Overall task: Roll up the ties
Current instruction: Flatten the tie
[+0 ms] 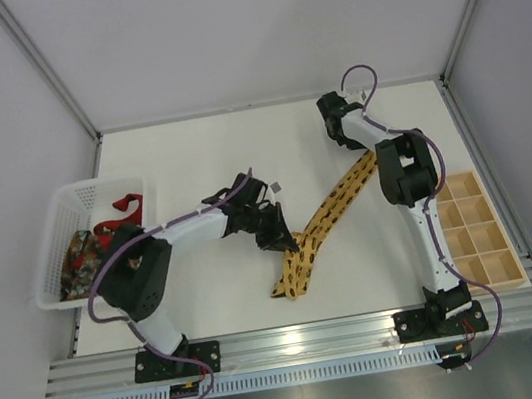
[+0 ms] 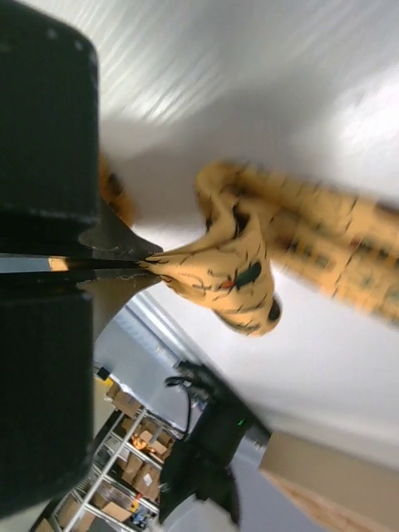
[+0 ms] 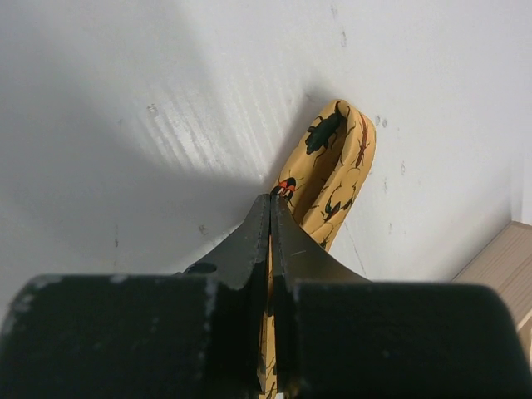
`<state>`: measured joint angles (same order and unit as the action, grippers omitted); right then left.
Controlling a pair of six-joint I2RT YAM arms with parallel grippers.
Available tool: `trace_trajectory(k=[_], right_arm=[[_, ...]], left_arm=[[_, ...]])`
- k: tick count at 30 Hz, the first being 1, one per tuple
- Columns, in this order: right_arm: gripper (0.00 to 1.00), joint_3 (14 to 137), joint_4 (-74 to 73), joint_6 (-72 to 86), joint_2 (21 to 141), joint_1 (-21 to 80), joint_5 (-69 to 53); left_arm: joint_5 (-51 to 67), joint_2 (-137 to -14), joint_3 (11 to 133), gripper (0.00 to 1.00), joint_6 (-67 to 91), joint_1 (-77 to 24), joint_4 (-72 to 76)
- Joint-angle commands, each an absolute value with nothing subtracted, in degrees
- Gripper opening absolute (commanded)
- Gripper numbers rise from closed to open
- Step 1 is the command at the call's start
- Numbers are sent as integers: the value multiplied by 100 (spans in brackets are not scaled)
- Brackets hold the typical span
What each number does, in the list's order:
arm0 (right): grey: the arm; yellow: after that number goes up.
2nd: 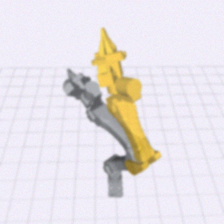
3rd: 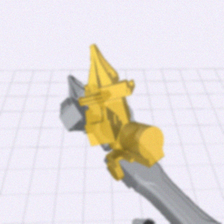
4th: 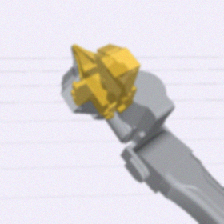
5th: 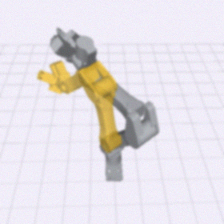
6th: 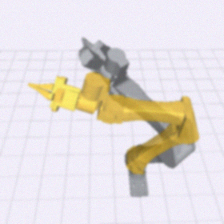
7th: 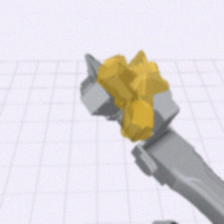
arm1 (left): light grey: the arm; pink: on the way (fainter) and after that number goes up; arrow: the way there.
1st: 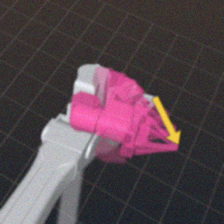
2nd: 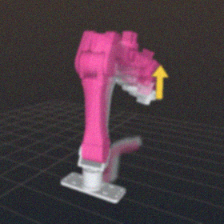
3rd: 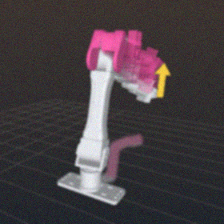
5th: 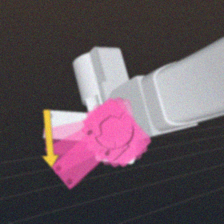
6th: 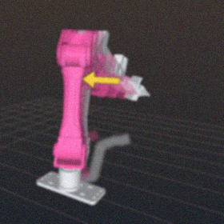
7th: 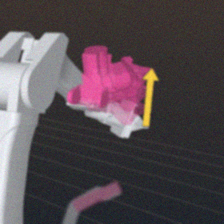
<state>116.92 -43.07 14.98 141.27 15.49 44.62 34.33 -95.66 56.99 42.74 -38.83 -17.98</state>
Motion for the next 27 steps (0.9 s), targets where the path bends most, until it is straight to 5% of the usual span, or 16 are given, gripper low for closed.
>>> trace_trajectory(k=[1, 6, 8, 9, 11, 14, 16, 18, 19, 22, 23, 25, 26, 27], right_arm=[[0, 11619, -4202, 1626, 14177, 1407, 4860], [1, 12189, -4270, 1486, 14457, 1222, 4939], [1, 12409, -4350, 1415, 14598, 1143, 4948], [1, 12602, -4446, 1424, 14694, 1125, 4948], [7, 12665, -4447, 1371, 14713, 1116, 4922], [31, 12621, -4333, 1283, 14599, 1107, 4756], [55, 12638, -4368, 1309, 14424, 1107, 4432], [67, 12665, -4508, 1432, 14248, 1168, 4290], [77, 12674, -4570, 1467, 14056, 1186, 4176], [81, 12595, -4868, 1695, 13512, 1353, 3747], [80, 12508, -4939, 1740, 13361, 1388, 3466], [80, 12236, -5001, 1880, 12966, 1485, 2694], [79, 11712, -4940, 1916, 12520, 1538, 2472], [78, 11429, -4678, 1890, 12272, 1582, 2191]], left_arm=[[3577, -10140, 6195, 0, 3659, -3595, -1924], [3410, -10783, 6942, 1, 3358, -3288, -2258], [3271, -10863, 7275, 10, 3068, -3270, -2574], [2956, -10828, 7373, 31, 2998, -3235, -2732], [2769, -10610, 7374, 47, 2901, -3234, -2953], [2277, -9715, 7050, 70, 2962, -3243, -3015], [1805, -8994, 6717, 87, 3049, -3287, -3154], [1592, -8371, 6444, 91, 3146, -3348, -3286], [1434, -8176, 6112, 90, 3294, -3383, -3296], [1380, -7421, 5269, 75, 3838, -3568, -2876], [1571, -7261, 5030, 50, 4006, -3664, -2622], [1757, -7102, 4486, 28, 4471, -3963, -1734], [1601, -7154, 4413, 3, 4578, -4086, -1540], [1434, -7233, 4412, 1, 4657, -4296, -1442]])
